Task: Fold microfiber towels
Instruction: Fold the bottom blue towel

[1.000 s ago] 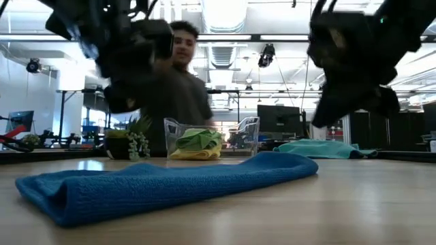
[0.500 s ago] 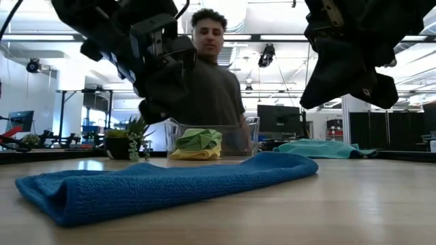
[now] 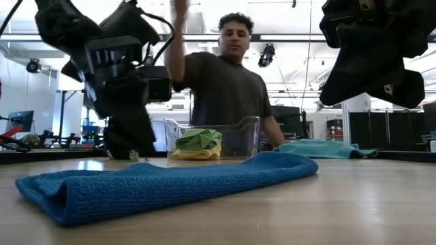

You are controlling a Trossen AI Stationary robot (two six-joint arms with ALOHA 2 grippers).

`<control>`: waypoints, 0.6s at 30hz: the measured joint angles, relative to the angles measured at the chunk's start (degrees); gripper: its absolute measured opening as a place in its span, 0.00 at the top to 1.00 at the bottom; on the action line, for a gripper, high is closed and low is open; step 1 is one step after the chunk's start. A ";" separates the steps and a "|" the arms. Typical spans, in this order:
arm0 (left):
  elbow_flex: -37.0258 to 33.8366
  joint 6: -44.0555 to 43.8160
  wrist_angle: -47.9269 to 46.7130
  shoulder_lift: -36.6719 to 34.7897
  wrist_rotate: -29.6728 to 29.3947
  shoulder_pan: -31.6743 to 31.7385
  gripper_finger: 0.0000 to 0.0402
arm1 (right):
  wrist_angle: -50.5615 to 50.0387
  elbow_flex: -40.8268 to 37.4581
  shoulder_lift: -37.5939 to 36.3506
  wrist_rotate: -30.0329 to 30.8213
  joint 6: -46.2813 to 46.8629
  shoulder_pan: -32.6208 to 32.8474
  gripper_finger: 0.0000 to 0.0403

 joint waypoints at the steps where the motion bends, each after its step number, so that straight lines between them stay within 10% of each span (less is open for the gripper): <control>1: -0.71 -0.71 1.16 0.00 1.19 -0.02 0.74 | 0.03 -0.01 0.00 0.06 -0.32 -0.01 0.98; 18: -2.70 -1.07 10.08 -0.02 2.71 -2.54 0.74 | 0.24 -0.01 0.00 4.92 -2.44 -0.30 0.98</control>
